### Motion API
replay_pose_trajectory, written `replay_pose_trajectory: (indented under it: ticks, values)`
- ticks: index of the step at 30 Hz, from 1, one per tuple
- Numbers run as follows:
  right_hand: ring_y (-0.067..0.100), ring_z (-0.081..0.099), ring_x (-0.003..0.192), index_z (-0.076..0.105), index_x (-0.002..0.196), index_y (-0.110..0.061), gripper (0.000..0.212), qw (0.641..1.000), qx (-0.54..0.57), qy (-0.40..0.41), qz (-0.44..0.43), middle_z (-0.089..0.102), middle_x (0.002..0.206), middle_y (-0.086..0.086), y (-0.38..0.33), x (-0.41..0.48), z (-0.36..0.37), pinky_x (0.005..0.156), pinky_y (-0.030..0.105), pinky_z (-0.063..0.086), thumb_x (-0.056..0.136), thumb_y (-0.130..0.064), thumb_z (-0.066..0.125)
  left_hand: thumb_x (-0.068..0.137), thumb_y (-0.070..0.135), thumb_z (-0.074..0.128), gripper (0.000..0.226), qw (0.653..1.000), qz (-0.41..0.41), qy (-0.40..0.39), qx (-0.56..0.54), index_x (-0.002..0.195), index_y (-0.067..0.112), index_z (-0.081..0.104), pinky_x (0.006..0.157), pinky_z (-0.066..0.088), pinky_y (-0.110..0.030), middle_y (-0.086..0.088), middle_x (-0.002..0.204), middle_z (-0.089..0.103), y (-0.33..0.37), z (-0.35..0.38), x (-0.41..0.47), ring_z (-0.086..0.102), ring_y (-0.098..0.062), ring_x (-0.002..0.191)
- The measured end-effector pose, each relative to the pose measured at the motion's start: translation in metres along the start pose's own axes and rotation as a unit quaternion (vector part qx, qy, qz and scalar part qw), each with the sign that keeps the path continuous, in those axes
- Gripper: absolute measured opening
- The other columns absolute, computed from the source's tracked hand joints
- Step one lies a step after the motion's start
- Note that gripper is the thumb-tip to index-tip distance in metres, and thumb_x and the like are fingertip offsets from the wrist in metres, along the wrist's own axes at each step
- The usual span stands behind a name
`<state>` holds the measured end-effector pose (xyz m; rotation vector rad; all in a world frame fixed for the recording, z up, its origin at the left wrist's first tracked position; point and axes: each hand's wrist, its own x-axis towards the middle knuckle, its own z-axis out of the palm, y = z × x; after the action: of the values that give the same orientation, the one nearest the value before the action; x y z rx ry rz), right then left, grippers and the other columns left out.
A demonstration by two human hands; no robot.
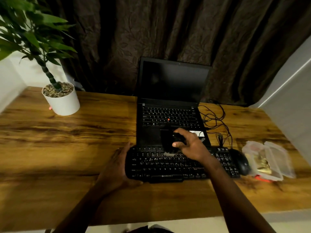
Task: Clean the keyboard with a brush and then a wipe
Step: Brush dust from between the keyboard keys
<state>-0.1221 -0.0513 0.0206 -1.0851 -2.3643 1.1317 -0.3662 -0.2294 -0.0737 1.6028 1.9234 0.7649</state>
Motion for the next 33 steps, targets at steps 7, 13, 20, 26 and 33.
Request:
replay_pose_trajectory:
  ticks: [7, 13, 20, 26, 33]
  values:
    - [0.014, 0.063, 0.099, 0.057, 0.112, -0.024, 0.030, 1.000, -0.026, 0.006, -0.008, 0.062, 0.108, 0.000, 0.003, 0.001, -0.004, 0.071, 0.032, 0.061, 0.088, -0.011, 0.068, 0.038, 0.084, 0.079, 0.154, 1.000, -0.003, 0.002, -0.002, 0.157, 0.030, -0.003, 0.120, 0.025, -0.044, 0.013, 0.160, 0.023, 0.002, -0.001, -0.001, 0.022, -0.015, 0.146]
    - [0.018, 0.063, 0.099, 0.058, 0.112, -0.025, 0.029, 1.000, 0.019, 0.017, 0.016, 0.061, 0.109, 0.001, 0.008, -0.002, -0.002, 0.067, 0.026, 0.059, 0.089, -0.009, 0.068, 0.038, 0.084, 0.079, 0.152, 1.000, -0.002, 0.006, 0.001, 0.157, 0.031, 0.001, 0.119, 0.026, -0.041, 0.015, 0.159, 0.023, 0.003, -0.002, -0.002, 0.023, -0.012, 0.144]
    - [0.017, 0.065, 0.093, 0.057, 0.112, -0.022, 0.029, 0.999, -0.038, 0.020, 0.013, 0.063, 0.104, 0.001, 0.016, -0.011, -0.021, 0.066, 0.035, 0.062, 0.089, -0.009, 0.068, 0.040, 0.080, 0.082, 0.148, 1.000, 0.009, 0.007, -0.005, 0.157, 0.032, 0.005, 0.116, 0.020, -0.030, 0.016, 0.158, 0.022, 0.004, -0.001, -0.001, 0.019, -0.002, 0.139]
    - [0.014, 0.065, 0.095, 0.058, 0.108, -0.029, 0.031, 1.000, 0.008, 0.029, -0.006, 0.063, 0.105, -0.002, 0.012, -0.008, -0.004, 0.070, 0.033, 0.062, 0.088, -0.009, 0.070, 0.039, 0.084, 0.079, 0.148, 1.000, -0.001, 0.002, 0.000, 0.156, 0.036, 0.001, 0.119, 0.026, -0.042, 0.015, 0.159, 0.023, 0.001, -0.001, -0.001, 0.024, -0.014, 0.145]
    - [0.023, 0.066, 0.097, 0.059, 0.111, -0.025, 0.031, 0.998, 0.023, 0.042, 0.040, 0.064, 0.106, 0.005, 0.037, -0.024, -0.042, 0.068, 0.033, 0.060, 0.088, -0.006, 0.069, 0.039, 0.083, 0.079, 0.149, 1.000, 0.000, 0.005, 0.003, 0.156, 0.036, -0.001, 0.119, 0.027, -0.040, 0.016, 0.158, 0.023, 0.002, 0.000, -0.002, 0.024, -0.011, 0.144]
